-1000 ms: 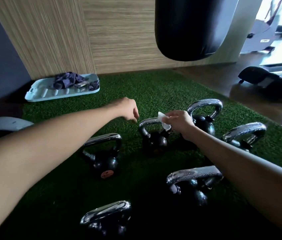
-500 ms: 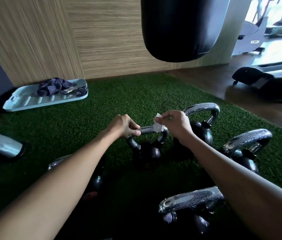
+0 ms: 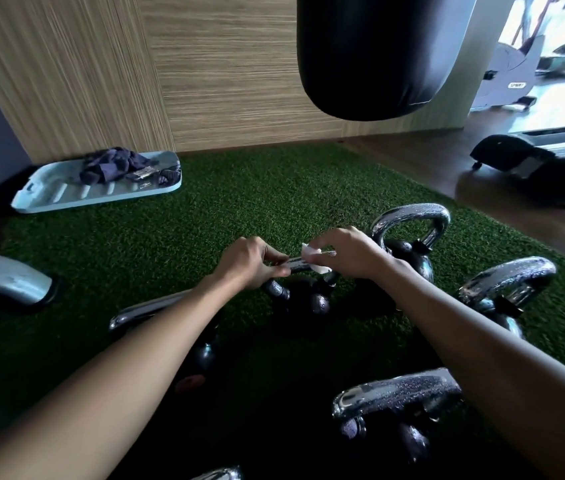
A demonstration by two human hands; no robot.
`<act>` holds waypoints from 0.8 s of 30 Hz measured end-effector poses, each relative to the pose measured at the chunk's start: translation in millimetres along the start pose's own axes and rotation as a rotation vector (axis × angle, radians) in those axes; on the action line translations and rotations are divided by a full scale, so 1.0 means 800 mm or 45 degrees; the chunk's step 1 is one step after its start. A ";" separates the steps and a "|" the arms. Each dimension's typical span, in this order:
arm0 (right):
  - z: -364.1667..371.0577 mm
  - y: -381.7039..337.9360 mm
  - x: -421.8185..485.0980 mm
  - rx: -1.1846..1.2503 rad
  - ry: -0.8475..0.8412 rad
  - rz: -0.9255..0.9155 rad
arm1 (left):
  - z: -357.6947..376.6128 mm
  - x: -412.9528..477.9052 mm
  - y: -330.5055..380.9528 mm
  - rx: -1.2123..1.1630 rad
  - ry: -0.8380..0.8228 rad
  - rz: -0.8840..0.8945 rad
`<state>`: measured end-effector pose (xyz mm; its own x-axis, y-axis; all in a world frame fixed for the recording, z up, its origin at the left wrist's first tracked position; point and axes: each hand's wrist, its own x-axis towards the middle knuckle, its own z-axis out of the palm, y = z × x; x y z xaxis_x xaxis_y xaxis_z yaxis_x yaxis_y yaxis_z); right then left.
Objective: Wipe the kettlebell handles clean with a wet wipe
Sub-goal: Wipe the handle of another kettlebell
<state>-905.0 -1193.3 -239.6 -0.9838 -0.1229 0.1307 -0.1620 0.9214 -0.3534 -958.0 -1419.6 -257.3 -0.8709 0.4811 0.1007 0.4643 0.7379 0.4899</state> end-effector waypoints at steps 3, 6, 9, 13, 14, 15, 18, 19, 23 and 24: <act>-0.004 0.001 0.000 -0.039 -0.054 -0.043 | -0.002 -0.005 0.003 0.011 -0.012 0.032; 0.000 -0.006 0.001 -0.045 0.065 -0.082 | -0.004 -0.009 0.006 0.099 -0.025 0.008; 0.004 -0.018 0.005 0.037 0.105 -0.200 | -0.006 -0.013 0.010 0.210 -0.003 0.041; -0.009 0.000 0.006 -0.003 0.073 -0.147 | -0.008 -0.016 0.008 0.155 -0.011 0.035; -0.013 0.011 0.004 0.001 0.095 -0.104 | -0.007 -0.017 0.008 0.140 0.003 0.040; -0.015 0.020 0.000 0.026 0.132 -0.072 | -0.006 -0.017 0.008 0.137 0.024 0.048; -0.005 0.015 -0.005 0.031 0.170 -0.116 | -0.003 -0.016 0.013 0.191 0.055 0.047; 0.003 0.007 -0.003 0.011 0.141 -0.175 | -0.003 -0.015 0.015 0.225 0.046 0.053; 0.016 -0.006 0.004 -0.021 0.125 -0.252 | -0.010 -0.015 0.020 0.354 -0.017 0.118; 0.012 0.002 0.003 -0.003 0.153 -0.213 | -0.012 -0.016 0.019 0.372 -0.028 0.129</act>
<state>-908.6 -1195.6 -248.9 -0.9269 -0.2292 0.2972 -0.3218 0.8928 -0.3151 -941.8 -1419.3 -242.8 -0.8155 0.5670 0.1160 0.5781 0.7889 0.2082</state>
